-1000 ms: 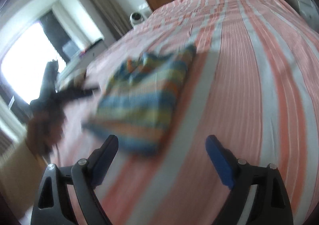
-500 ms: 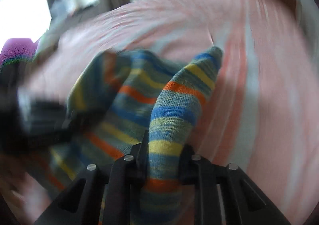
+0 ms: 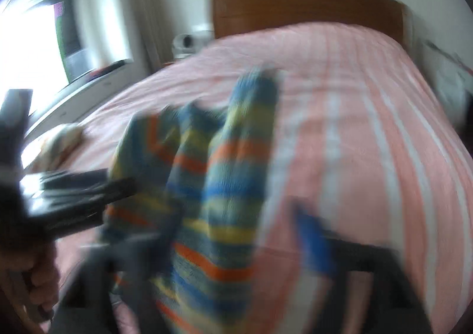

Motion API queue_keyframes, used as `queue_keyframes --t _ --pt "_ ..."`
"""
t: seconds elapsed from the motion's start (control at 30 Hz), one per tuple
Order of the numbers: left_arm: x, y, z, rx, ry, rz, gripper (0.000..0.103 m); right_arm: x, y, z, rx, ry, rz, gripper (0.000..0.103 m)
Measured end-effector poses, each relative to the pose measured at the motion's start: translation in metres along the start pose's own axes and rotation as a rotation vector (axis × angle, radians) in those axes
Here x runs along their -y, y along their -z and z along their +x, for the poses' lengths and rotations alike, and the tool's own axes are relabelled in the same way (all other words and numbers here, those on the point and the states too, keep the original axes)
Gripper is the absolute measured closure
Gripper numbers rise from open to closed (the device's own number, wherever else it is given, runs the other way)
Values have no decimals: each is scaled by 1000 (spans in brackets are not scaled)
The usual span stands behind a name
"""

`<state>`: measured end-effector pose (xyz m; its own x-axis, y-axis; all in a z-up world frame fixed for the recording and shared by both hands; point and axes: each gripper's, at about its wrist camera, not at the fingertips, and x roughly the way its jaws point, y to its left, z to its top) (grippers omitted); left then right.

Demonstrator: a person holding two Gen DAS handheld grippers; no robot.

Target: Fold small clothes

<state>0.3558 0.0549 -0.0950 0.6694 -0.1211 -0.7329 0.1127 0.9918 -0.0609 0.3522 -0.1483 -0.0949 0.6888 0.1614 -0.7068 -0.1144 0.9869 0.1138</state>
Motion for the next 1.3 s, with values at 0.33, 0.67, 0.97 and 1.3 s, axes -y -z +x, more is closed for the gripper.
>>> queue_keyframes --t 0.33,0.67,0.97,1.3 --pt "46 80 -119 123 -119 109 0 20 93 -119 -32 77 -116 4" --pt "70 117 -197 142 -166 6 0 -6 133 -233 104 75 -137 1" --pt "86 138 -239 127 -160 21 0 -11 140 -273 94 30 -95 1" --pt "87 158 -281 87 -106 -9 0 -31 144 -328 69 -9 -106 1"
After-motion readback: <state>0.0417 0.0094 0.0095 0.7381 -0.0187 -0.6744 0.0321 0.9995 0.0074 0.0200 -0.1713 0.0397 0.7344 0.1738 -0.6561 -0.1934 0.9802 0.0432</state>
